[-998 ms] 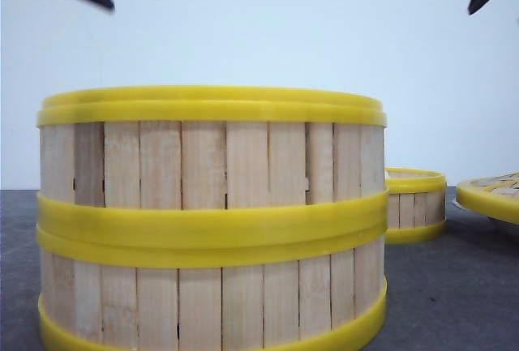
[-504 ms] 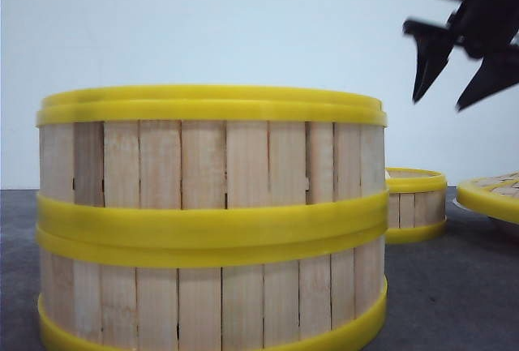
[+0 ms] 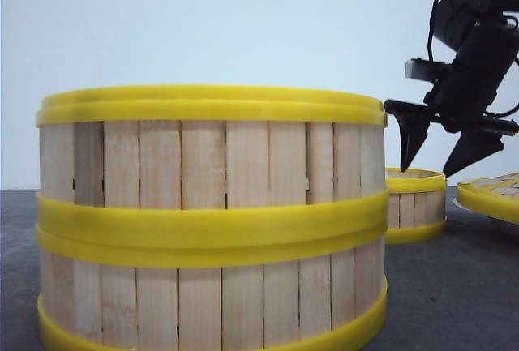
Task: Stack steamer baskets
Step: 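Move the right gripper toward the remaining bun basket farther back, then grasp the yellow rim of that basket with the right gripper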
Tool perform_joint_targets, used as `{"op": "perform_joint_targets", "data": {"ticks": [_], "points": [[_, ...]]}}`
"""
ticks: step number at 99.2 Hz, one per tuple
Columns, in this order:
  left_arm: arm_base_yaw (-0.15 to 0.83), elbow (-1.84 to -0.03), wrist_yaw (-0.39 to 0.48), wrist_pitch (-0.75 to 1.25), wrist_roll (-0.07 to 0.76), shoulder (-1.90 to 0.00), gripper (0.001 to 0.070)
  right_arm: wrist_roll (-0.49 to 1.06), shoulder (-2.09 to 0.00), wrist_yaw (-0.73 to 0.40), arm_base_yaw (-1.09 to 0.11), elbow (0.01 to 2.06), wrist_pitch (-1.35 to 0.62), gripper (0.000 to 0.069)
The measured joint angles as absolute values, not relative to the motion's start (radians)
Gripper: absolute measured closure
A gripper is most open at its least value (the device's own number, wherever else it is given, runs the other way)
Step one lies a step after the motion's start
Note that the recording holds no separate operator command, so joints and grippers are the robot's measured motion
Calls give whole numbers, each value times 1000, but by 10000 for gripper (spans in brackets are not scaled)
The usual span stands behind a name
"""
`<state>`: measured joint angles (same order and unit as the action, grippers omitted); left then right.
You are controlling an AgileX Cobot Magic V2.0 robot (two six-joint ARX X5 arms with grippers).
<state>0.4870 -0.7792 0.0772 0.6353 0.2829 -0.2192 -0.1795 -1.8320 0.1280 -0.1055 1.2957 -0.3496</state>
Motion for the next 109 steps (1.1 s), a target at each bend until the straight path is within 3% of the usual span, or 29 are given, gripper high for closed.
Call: {"op": "perform_joint_targets", "data": {"ticks": [19,38,53,71,89,109], "points": [[487,-779,77,685,317,-214,353,-179,-1856,109,-109,1296,-334,358],[487,-779,77,693,340,-213,353,-179,-1872,108,-111,1296,-326,388],[487,-779,77,693,350,-213,353,-180,-1877,107,-111,1296,-325,469],[487,-779,77,697,356,-213,353,-180,-1894,106,-111,1296,-325,497],[487,-779,77,700,357,-213,353,-180,-1900,101,-112,1296,-311,652],[487,-779,77,700,357,-213,353,-191,-1900,86,-112,1296,-308,664]]}}
